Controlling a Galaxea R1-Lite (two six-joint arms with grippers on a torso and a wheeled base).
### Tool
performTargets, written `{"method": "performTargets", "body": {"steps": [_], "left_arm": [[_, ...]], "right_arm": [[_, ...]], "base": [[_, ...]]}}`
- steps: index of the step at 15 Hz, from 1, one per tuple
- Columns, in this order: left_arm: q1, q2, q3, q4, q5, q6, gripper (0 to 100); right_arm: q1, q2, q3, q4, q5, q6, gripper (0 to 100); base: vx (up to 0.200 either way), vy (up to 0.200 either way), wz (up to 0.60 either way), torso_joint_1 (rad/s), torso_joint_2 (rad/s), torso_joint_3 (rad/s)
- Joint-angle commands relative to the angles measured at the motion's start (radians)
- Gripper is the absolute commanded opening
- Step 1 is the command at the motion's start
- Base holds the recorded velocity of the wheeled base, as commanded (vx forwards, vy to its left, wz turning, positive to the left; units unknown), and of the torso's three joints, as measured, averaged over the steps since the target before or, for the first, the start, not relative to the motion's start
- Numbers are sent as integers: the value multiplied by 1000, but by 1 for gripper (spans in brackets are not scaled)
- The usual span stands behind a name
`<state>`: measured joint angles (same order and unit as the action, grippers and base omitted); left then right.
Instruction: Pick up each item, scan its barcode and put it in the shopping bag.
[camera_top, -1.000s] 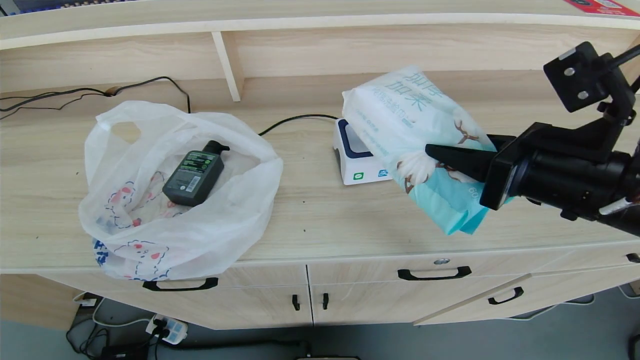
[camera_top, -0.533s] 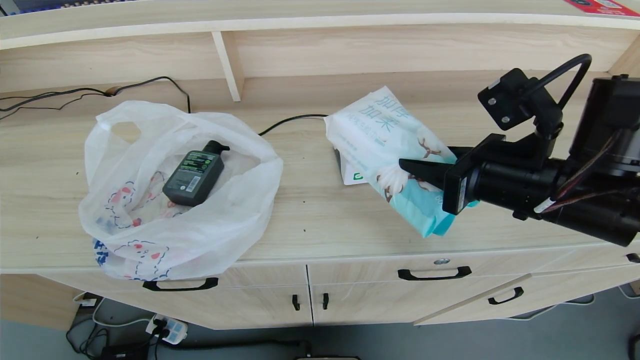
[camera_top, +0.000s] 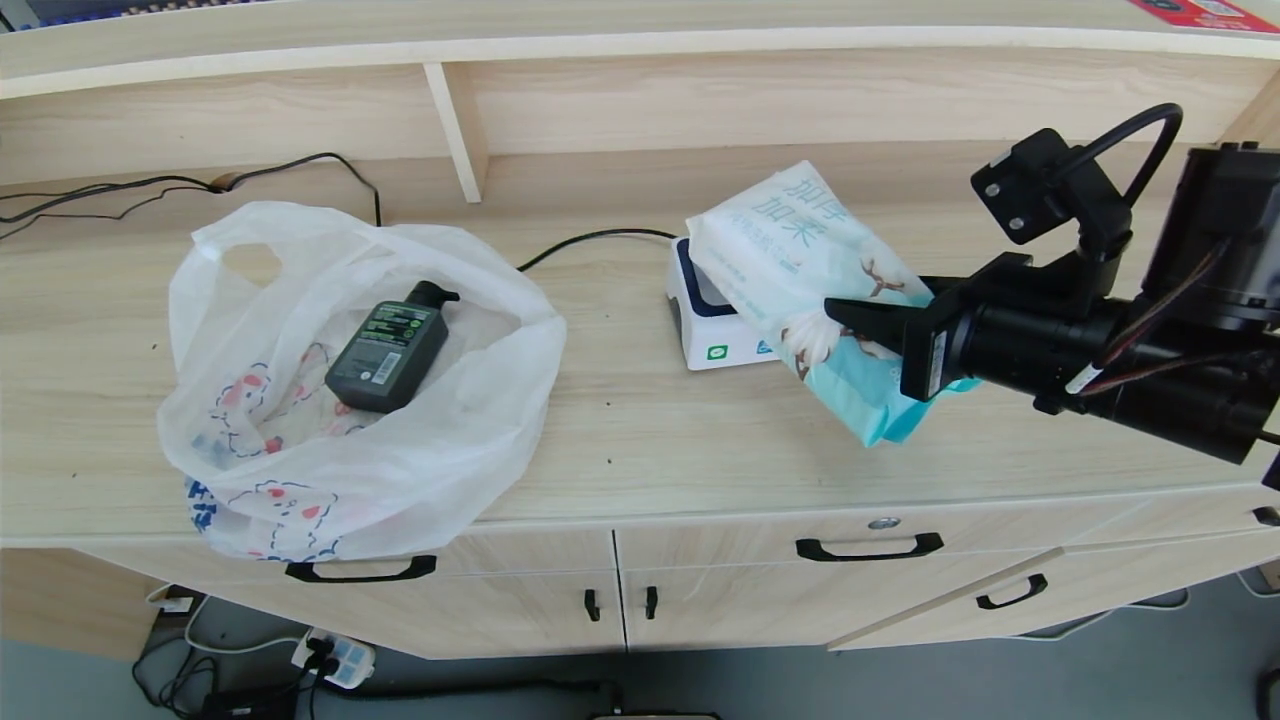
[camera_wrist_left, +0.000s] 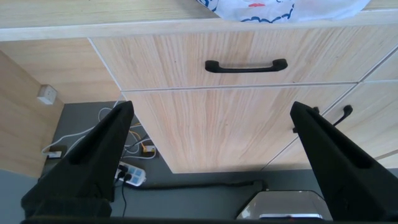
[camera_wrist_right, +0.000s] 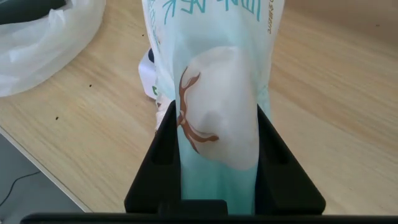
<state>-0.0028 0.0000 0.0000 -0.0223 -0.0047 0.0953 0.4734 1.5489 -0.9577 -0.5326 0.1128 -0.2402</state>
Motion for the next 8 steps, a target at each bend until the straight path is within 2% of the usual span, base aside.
{"method": "performTargets", "body": {"steps": [1,8], "left_arm": [[0,2,0,-1,0,0,100],[1,2,0,-1,0,0,100]], "right_arm": [[-2,3,-4,0,2,-1,0],[8,-23,4,-46,7,1,0]], "base": [[0,0,0,0,0,0],[0,0,0,0,0,0]]}}
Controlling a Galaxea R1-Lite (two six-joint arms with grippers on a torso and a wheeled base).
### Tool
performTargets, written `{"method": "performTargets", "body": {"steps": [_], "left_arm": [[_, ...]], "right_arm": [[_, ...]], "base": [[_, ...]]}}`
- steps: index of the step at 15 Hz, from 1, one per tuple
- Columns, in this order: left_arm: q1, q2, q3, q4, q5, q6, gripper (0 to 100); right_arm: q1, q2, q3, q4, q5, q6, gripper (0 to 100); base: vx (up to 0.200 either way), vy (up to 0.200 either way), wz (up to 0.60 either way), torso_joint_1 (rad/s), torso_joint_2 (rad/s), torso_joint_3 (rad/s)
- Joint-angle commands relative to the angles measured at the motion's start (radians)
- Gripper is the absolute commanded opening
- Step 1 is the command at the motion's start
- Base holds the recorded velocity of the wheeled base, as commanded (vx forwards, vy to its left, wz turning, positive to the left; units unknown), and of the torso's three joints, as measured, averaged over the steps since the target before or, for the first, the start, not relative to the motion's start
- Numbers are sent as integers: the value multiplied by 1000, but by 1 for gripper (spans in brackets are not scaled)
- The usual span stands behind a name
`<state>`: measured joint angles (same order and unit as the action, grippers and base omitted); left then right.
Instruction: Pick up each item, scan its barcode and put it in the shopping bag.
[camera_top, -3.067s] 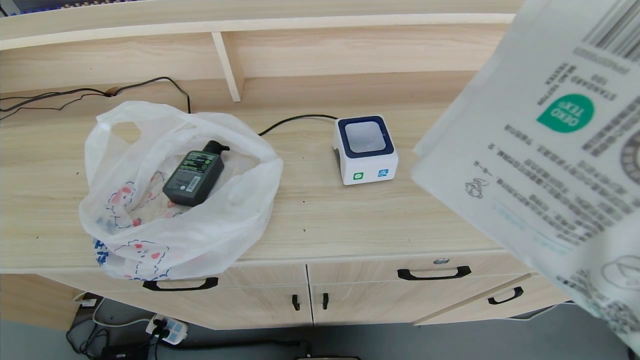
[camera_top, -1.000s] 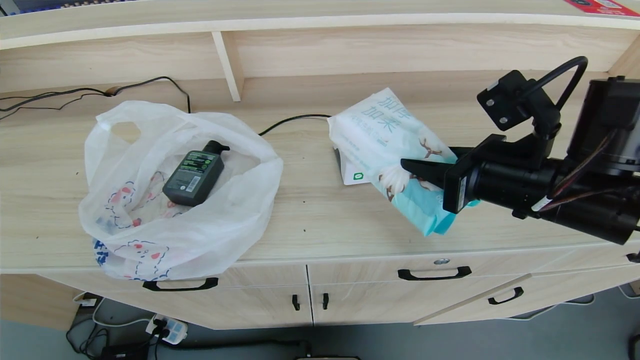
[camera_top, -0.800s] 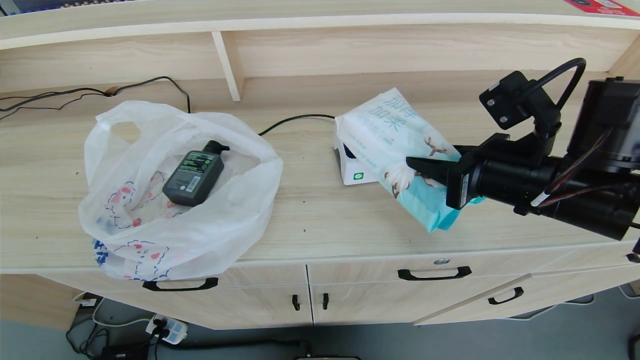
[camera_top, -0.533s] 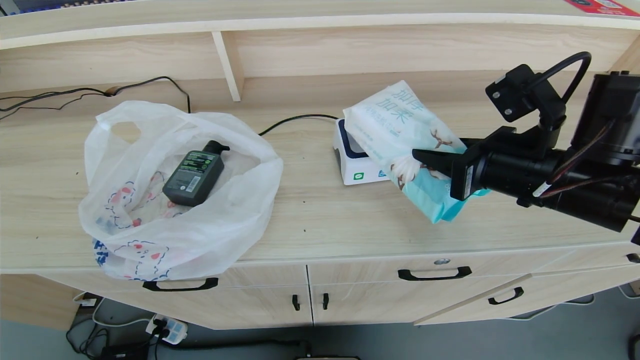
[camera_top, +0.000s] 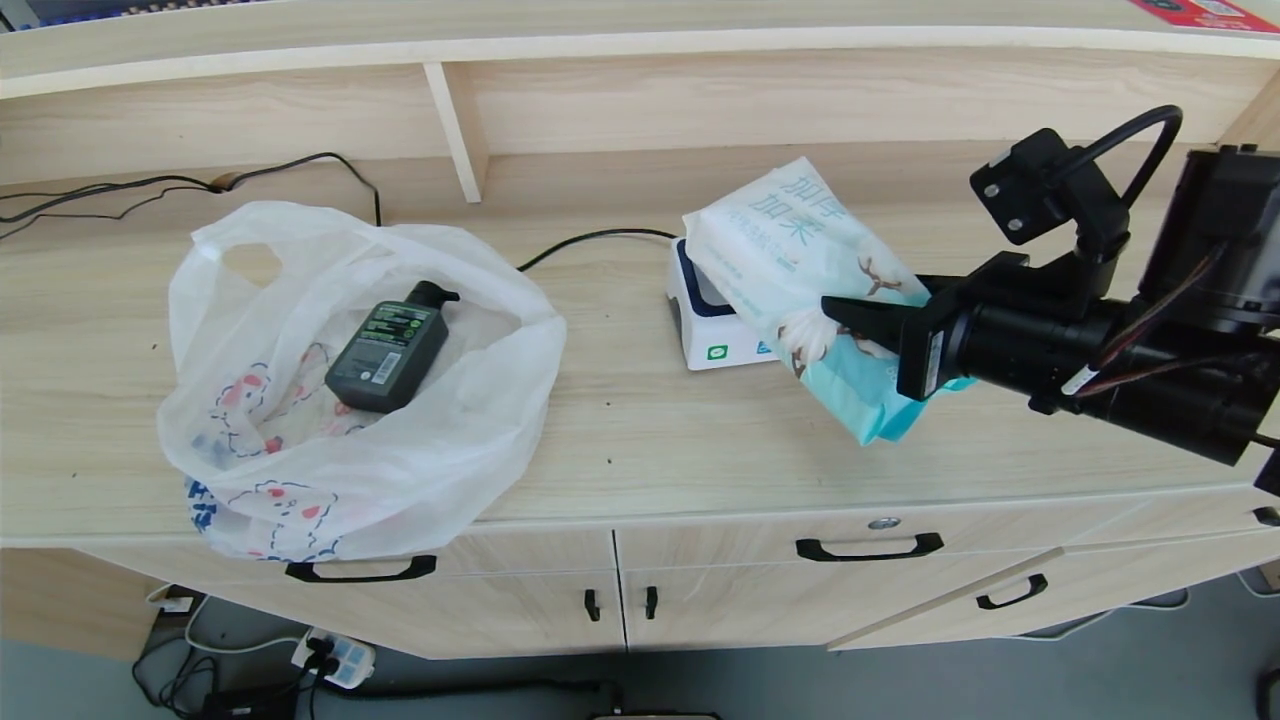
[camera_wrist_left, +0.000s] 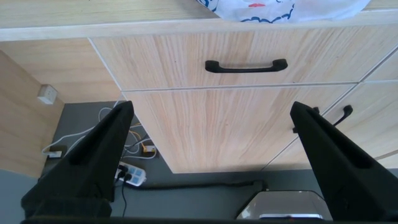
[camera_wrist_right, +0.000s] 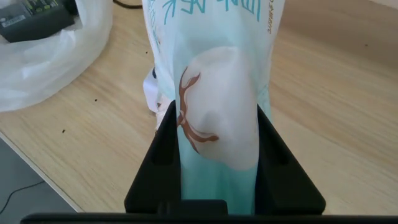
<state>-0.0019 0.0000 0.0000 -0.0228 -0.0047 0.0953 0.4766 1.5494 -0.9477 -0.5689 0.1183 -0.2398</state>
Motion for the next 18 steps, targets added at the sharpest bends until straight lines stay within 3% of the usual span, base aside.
{"method": "performTargets", "body": {"steps": [1,2,6,12,15,18], "left_arm": [[0,2,0,0,0,0,100],[-1,2,0,0,0,0,100],[0,2,0,0,0,0,100],[-1,2,0,0,0,0,100],[0,2,0,0,0,0,100],[-1,2,0,0,0,0,100]], "right_arm": [[20,-40,-10,-20,3,0,0],[80,-101,-2,-26,0,2,0],[175,-221,35,12,-20,2,0],[57,-282,69,17,-8,85,0],[57,-275,70,20,-8,93,0],[73,-232,64,29,61,89,0]], "base": [[0,0,0,0,0,0],[0,0,0,0,0,0],[0,0,600,-2,1,5],[0,0,600,4,2,3],[0,0,600,-1,2,5],[0,0,0,0,0,0]]}}
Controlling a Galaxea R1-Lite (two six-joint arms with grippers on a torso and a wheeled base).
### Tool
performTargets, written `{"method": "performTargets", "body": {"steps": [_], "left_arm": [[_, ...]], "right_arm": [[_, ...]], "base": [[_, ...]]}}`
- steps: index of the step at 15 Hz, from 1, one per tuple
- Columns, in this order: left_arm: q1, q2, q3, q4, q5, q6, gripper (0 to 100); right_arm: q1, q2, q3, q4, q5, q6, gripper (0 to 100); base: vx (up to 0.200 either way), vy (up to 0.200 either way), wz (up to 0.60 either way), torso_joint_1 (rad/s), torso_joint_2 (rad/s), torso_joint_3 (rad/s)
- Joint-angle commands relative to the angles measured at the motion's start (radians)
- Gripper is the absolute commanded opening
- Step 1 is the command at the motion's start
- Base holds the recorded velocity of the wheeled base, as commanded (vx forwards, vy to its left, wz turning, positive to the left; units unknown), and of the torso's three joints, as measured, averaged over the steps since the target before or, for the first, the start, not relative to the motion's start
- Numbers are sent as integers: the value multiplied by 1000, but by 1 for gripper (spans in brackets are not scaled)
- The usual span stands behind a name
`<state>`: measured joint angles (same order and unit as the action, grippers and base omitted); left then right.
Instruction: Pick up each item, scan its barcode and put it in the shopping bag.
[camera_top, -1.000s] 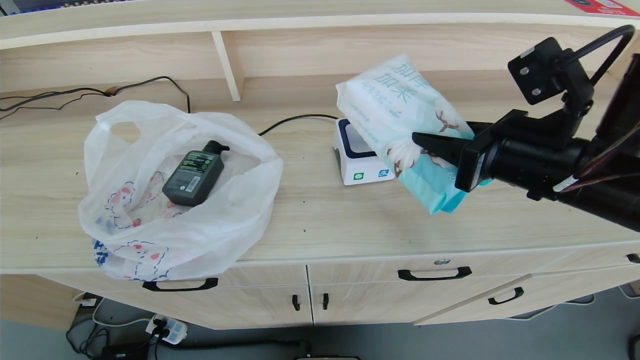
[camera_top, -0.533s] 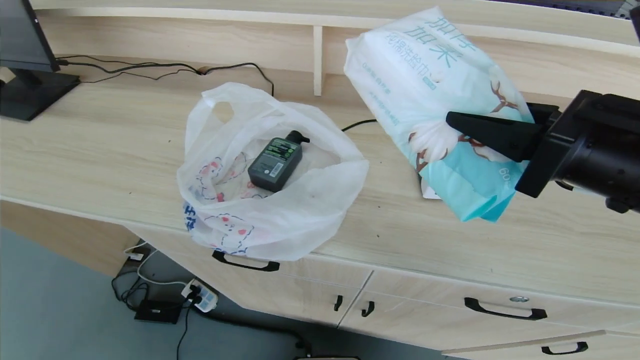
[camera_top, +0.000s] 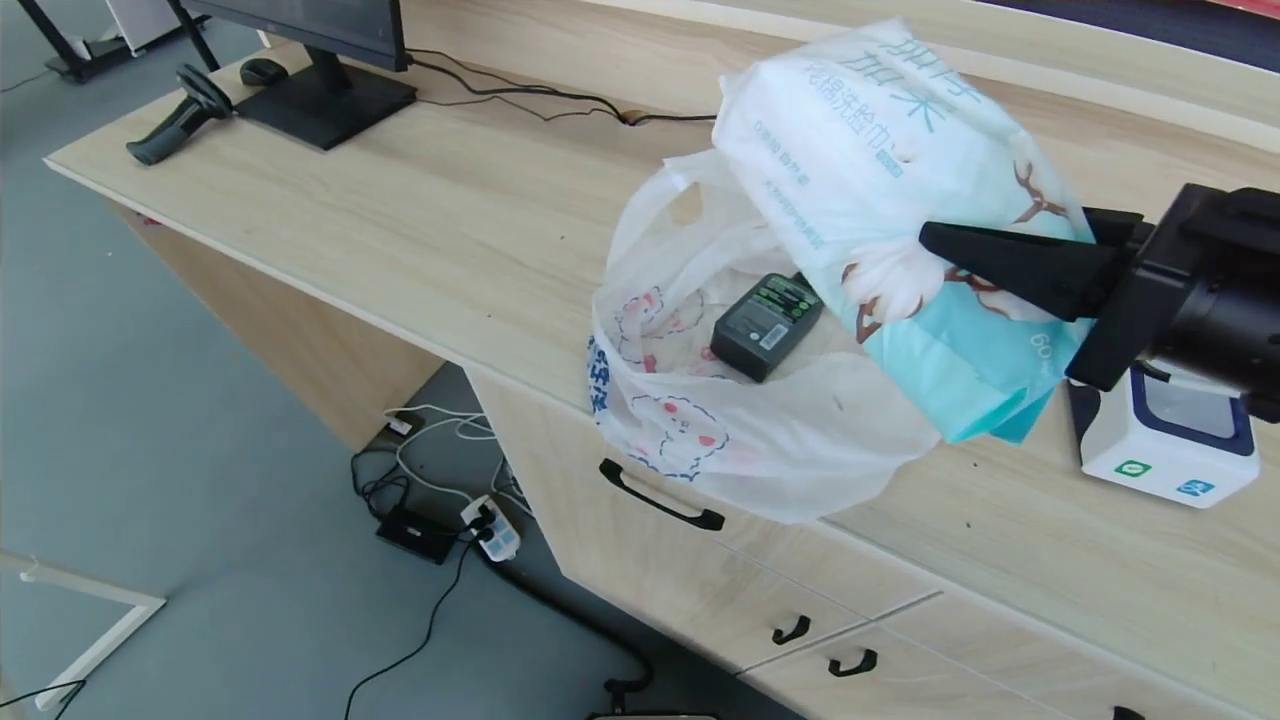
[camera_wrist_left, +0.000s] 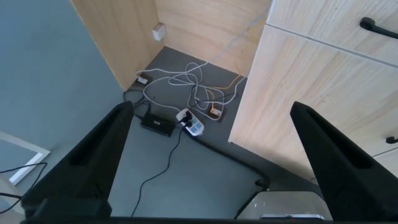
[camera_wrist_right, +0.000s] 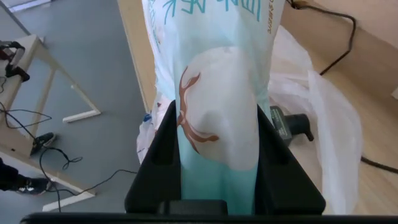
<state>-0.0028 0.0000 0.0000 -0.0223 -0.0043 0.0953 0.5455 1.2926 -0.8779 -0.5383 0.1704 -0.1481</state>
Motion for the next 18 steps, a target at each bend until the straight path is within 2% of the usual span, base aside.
{"method": "performTargets", "body": {"steps": [1,2,3,4,5,6,9,12,15,16,17,18], "left_arm": [[1,2,0,-1,0,0,100],[1,2,0,-1,0,-2,100],[1,2,0,-1,0,0,100],[1,2,0,-1,0,0,100],[0,2,0,-1,0,1,100],[1,2,0,-1,0,1,100],[1,2,0,-4,0,1,100],[1,2,0,-4,0,1,100],[1,2,0,-4,0,1,100],[1,2,0,-4,0,1,100],[1,2,0,-4,0,1,100],[1,2,0,-4,0,1,100]], "right_arm": [[5,56,-10,-3,18,4,0],[11,100,2,-6,17,32,0],[45,189,7,-74,14,39,0],[56,263,-4,-192,9,45,0],[79,387,-55,-393,-20,64,0],[79,416,-75,-440,-40,71,0],[59,350,-47,-330,-48,67,0],[-1,387,-107,-333,-46,45,0],[-127,387,-139,-313,-48,-99,0],[-137,350,-128,-238,-42,-156,0],[-134,300,-124,-108,-40,-173,0],[-110,228,-130,115,-39,-182,0]], "base": [[0,0,0,0,0,0],[0,0,0,0,0,0],[0,0,0,0,0,0],[0,0,0,0,0,0],[0,0,0,0,0,0],[0,0,0,0,0,0],[0,0,0,0,0,0],[0,0,0,0,0,0],[0,0,0,0,0,0],[0,0,0,0,0,0],[0,0,0,0,0,0],[0,0,0,0,0,0]]}}
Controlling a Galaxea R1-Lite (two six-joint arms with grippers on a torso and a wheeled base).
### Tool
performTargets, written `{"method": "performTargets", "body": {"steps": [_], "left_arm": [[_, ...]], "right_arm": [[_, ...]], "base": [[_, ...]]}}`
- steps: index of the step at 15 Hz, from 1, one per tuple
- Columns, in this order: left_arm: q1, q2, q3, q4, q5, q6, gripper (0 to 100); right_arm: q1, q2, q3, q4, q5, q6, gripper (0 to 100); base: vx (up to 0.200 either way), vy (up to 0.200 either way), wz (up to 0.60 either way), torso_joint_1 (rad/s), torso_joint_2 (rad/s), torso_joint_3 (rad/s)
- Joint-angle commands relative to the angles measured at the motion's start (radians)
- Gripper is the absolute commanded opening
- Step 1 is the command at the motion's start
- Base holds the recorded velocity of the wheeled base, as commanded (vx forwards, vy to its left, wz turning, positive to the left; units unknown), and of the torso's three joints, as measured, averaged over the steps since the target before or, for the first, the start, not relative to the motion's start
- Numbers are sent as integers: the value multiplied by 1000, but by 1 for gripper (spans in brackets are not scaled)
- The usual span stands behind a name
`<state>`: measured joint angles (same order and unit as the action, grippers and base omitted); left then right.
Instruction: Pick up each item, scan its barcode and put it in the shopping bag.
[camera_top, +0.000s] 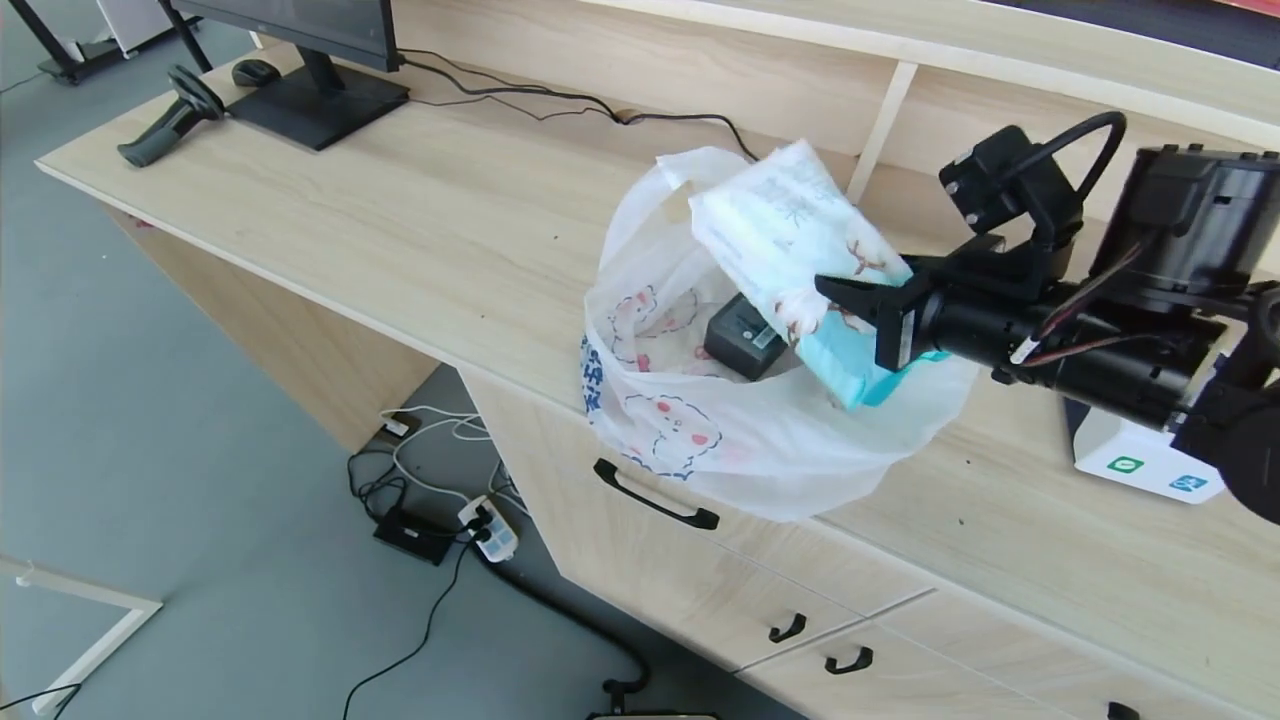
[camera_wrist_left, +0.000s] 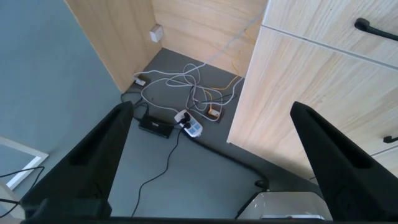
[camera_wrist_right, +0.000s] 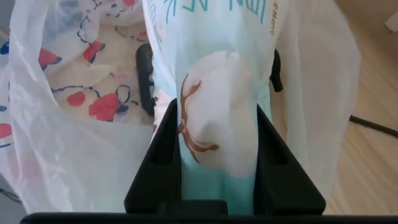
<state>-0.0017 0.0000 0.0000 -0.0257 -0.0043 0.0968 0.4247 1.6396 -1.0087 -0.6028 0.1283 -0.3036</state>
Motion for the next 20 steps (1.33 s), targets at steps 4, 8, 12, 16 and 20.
{"method": "performTargets", "body": {"steps": [4,8,12,16,20], "left_arm": [[0,2,0,-2,0,-2,100],[0,2,0,-2,0,-3,100],[0,2,0,-2,0,-3,100],[0,2,0,-2,0,-3,100],[0,2,0,-2,0,-3,100]], "right_arm": [[17,-53,-110,285,27,-28,0],[54,14,-223,314,44,-25,0],[103,5,-225,445,37,-19,0],[94,69,-286,443,42,12,0],[89,103,-340,446,76,61,0]], "base": [[0,0,0,0,0,0],[0,0,0,0,0,0],[0,0,0,0,0,0],[0,0,0,0,0,0],[0,0,0,0,0,0]]}}
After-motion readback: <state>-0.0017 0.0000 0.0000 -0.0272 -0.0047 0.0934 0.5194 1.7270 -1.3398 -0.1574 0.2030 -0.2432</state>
